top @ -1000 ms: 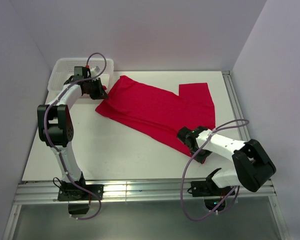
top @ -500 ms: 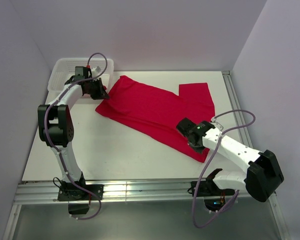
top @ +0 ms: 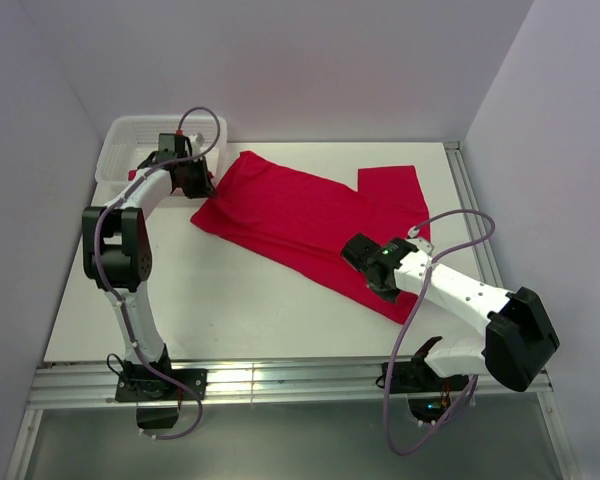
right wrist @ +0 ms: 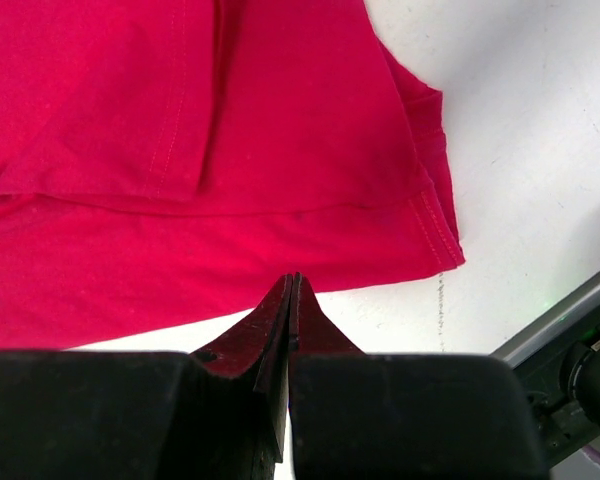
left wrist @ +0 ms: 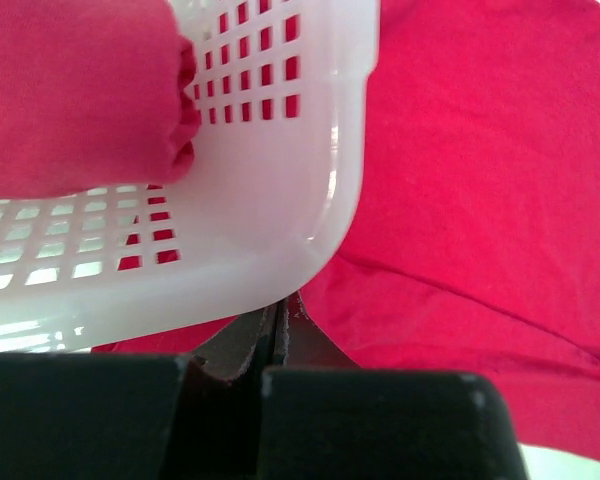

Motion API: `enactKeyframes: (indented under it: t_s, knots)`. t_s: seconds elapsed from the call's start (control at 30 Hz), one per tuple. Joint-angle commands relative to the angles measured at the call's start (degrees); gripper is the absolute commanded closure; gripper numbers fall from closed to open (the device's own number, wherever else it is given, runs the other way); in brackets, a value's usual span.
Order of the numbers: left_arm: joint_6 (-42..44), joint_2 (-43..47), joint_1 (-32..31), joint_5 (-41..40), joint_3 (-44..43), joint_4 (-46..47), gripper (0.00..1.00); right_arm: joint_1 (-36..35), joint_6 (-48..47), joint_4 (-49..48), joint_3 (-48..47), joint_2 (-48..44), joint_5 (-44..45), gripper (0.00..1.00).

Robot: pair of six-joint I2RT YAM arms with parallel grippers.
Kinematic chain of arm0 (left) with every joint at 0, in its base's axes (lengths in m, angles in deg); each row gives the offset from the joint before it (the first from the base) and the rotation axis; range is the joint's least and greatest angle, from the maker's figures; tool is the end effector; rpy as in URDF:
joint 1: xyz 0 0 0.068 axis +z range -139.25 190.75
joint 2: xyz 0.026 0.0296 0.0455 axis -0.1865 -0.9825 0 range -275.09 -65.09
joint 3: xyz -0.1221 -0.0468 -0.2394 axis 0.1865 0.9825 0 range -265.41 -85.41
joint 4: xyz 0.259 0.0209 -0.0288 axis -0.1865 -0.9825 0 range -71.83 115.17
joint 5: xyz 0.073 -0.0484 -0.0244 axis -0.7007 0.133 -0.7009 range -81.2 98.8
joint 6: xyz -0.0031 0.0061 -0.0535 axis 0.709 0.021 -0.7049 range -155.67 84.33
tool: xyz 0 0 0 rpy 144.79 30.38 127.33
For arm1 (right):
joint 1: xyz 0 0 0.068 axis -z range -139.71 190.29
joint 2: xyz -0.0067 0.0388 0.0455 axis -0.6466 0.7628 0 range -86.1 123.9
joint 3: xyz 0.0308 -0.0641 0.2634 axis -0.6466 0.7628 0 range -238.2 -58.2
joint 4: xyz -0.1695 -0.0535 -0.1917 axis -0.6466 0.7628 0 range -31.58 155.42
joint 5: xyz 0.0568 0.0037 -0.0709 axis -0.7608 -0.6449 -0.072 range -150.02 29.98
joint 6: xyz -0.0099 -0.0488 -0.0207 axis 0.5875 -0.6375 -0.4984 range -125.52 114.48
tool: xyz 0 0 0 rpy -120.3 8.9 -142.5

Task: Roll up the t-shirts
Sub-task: Fold the tshirt

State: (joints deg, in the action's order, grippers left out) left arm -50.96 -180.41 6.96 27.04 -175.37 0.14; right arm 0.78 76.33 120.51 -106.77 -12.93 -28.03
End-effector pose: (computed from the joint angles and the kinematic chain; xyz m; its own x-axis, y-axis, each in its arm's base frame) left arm 0.4471 -0.0407 0.2183 -0.8107 -0.1972 -0.5513 0.0500 0.9149 -0.4007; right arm 0.1642 0.1110 0.2148 -0.6199 0.5770 -0.5318 0.6893 0.7243 -0.0177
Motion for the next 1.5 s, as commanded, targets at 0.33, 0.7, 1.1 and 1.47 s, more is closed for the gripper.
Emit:
enactKeyframes:
  t_s: [0.33,0.7,1.1,1.47]
  knots:
    - [4.5,-4.8,-5.3,-6.7,-9.1,1.0,1.00,-0.4,-1.0,-1.7,1.0,-2.5,2.4,0.98]
    - [5.2,-10.1,-3.7,-8.4,-14.5,-0.6,1.00,-0.5,-2.1,-3.0,2.0,-3.1,2.0,0.98]
    - [4.4,-11.1,-0.4,-5.9,-13.2,-0.5,1.00,-0.7,-3.5,-5.2,1.8,-0.7,1.3,0.98]
    - [4.3,-12.7,-0.4,-5.4,-14.8,-2.8,0.97,-0.8,-9.2,-9.0,0.2,0.1,3.2,0.92]
